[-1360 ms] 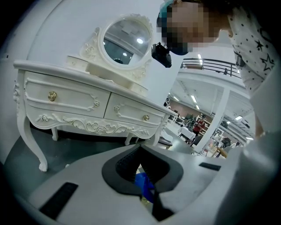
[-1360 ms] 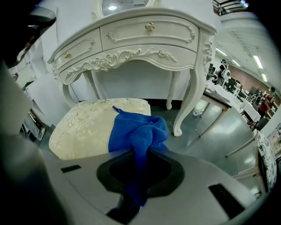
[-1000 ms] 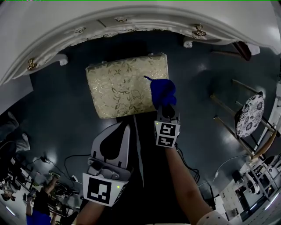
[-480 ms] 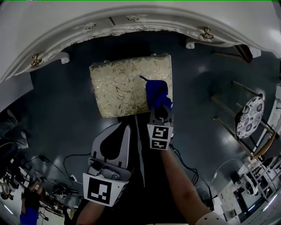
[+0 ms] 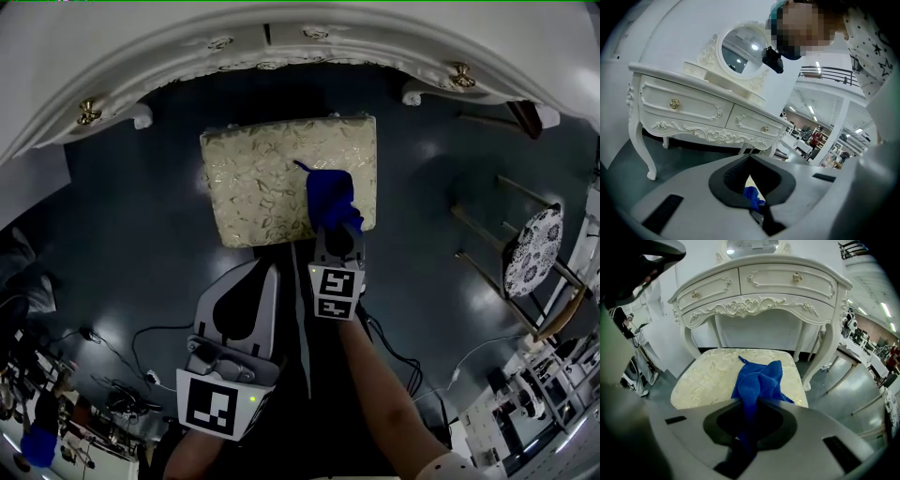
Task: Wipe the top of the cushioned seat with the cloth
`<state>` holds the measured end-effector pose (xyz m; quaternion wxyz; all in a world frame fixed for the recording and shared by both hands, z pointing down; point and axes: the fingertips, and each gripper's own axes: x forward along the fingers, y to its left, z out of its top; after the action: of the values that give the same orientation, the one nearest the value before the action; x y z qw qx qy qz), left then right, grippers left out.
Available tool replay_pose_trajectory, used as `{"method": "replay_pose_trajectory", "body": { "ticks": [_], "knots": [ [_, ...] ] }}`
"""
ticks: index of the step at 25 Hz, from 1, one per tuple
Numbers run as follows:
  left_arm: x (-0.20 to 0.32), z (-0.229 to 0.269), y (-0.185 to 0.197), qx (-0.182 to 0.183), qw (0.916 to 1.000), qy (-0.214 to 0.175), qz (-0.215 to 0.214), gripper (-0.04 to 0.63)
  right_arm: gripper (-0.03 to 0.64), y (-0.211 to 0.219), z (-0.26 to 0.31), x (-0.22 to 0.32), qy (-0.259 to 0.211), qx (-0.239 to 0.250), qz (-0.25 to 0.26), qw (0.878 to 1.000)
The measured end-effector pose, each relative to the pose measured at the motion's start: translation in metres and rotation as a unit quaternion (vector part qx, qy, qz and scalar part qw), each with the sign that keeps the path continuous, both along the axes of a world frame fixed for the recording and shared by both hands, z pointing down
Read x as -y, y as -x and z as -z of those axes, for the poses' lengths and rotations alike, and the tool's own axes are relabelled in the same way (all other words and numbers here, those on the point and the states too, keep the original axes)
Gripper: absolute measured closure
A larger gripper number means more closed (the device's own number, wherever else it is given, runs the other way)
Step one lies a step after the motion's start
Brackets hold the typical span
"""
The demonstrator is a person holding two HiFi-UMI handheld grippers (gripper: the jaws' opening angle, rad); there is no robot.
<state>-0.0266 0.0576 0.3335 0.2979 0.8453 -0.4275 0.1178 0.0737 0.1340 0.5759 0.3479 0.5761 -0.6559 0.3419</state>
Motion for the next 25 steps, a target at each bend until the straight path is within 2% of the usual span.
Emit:
{"method": "replay_pose_trajectory", "body": {
  "ticks": [13, 25],
  "knots": [
    [0.000, -0.001, 0.027, -0.008, 0.9998, 0.005, 0.015, 0.586, 0.557, 0.031, 0.002, 0.002, 0.000, 0.002, -0.001, 1.000],
    [0.001, -0.002, 0.067, -0.011, 0.9989, 0.004, 0.045, 0.586, 0.557, 0.078, 0.002, 0.004, 0.000, 0.009, 0.022, 1.000]
  ]
}}
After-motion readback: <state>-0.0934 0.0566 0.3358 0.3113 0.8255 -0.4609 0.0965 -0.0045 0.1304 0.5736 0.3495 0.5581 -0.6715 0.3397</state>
